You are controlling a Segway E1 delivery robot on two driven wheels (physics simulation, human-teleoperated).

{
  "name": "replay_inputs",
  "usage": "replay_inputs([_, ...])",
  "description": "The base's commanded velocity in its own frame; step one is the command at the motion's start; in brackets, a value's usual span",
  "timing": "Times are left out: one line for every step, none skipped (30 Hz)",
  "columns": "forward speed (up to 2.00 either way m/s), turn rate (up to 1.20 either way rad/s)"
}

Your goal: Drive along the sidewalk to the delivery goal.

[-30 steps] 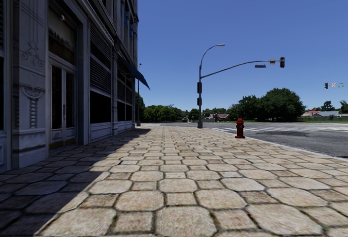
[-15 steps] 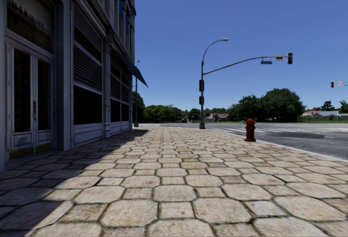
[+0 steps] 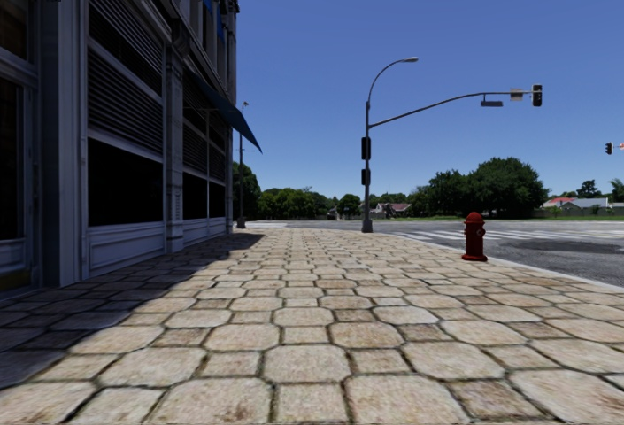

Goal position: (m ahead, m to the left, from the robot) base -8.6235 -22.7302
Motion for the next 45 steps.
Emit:
replay_inputs([2.0, 0.0])
replay_inputs([2.0, 0.0])
replay_inputs([2.0, 0.0])
replay_inputs([2.0, 0.0])
replay_inputs([2.0, 0.0])
replay_inputs([2.0, 0.0])
replay_inputs([2.0, 0.0])
replay_inputs([2.0, 0.0])
replay_inputs([2.0, 0.0])
replay_inputs([2.0, 0.0])
replay_inputs([2.0, 0.0])
replay_inputs([2.0, 0.0])
replay_inputs([2.0, 0.0])
replay_inputs([2.0, 0.0])
replay_inputs([2.0, 0.0])
replay_inputs([2.0, 0.0])
replay_inputs([2.0, 0.0])
replay_inputs([2.0, 0.0])
replay_inputs([2.0, 0.0])
replay_inputs([2.0, 0.0])
replay_inputs([2.0, 0.0])
replay_inputs([2.0, 0.0])
replay_inputs([2.0, 0.0])
replay_inputs([2.0, 0.0])
replay_inputs([2.0, 0.0])
replay_inputs([2.0, 0.0])
replay_inputs([2.0, 0.0])
replay_inputs([2.0, 0.0])
replay_inputs([2.0, 0.0])
replay_inputs([2.0, 0.0])
replay_inputs([2.0, 0.0])
replay_inputs([2.0, 0.0])
replay_inputs([2.0, 0.0])
replay_inputs([2.0, 0.0])
replay_inputs([2.0, 0.0])
replay_inputs([2.0, 0.0])
replay_inputs([2.0, 0.0])
replay_inputs([2.0, 0.0])
replay_inputs([2.0, 0.0])
replay_inputs([2.0, 0.0])
replay_inputs([2.0, 0.0])
replay_inputs([2.0, 0.0])
replay_inputs([2.0, 0.0])
replay_inputs([2.0, 0.0])
replay_inputs([2.0, 0.0])
